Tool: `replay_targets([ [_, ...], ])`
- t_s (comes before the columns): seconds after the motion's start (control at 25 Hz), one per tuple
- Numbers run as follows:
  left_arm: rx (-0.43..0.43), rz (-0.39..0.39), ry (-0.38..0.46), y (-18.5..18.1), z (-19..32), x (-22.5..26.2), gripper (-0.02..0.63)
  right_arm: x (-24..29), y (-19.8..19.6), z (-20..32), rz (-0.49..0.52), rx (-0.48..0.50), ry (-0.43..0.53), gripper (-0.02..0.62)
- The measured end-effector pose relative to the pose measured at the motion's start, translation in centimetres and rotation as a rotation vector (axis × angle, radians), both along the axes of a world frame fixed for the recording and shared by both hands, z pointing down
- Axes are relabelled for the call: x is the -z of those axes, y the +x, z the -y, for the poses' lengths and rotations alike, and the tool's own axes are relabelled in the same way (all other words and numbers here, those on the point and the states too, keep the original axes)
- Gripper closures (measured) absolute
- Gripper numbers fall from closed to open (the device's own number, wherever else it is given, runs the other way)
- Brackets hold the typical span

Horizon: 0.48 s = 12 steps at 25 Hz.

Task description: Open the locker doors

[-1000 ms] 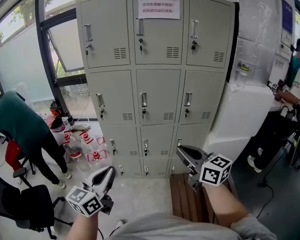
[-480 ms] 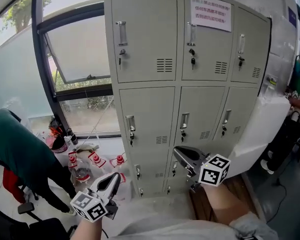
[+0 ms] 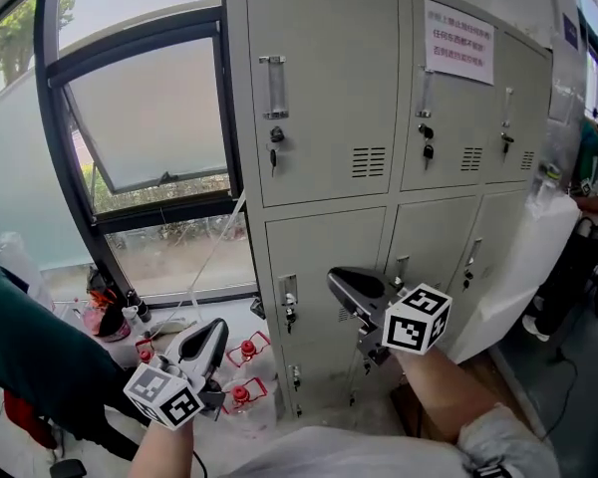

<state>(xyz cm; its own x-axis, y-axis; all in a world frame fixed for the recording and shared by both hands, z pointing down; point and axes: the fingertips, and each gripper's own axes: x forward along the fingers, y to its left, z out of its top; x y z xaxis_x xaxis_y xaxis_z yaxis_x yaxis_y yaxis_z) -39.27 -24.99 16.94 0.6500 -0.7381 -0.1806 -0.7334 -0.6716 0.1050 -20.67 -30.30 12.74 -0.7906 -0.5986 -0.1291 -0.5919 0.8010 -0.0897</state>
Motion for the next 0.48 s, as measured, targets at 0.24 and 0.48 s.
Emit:
replay_targets([
  [0.24,0.002,-0.028,0.056,0.9,4.3,5.2,0.601,4.8,-1.6,2.4,-0.02,0.003,0.088,0.588],
  [0.48,-0.054,0.038,0.135,2.8,6.8,12.5,0.601,13.8,-4.0,4.3,-0.052,-0.047,0.245,0.586],
])
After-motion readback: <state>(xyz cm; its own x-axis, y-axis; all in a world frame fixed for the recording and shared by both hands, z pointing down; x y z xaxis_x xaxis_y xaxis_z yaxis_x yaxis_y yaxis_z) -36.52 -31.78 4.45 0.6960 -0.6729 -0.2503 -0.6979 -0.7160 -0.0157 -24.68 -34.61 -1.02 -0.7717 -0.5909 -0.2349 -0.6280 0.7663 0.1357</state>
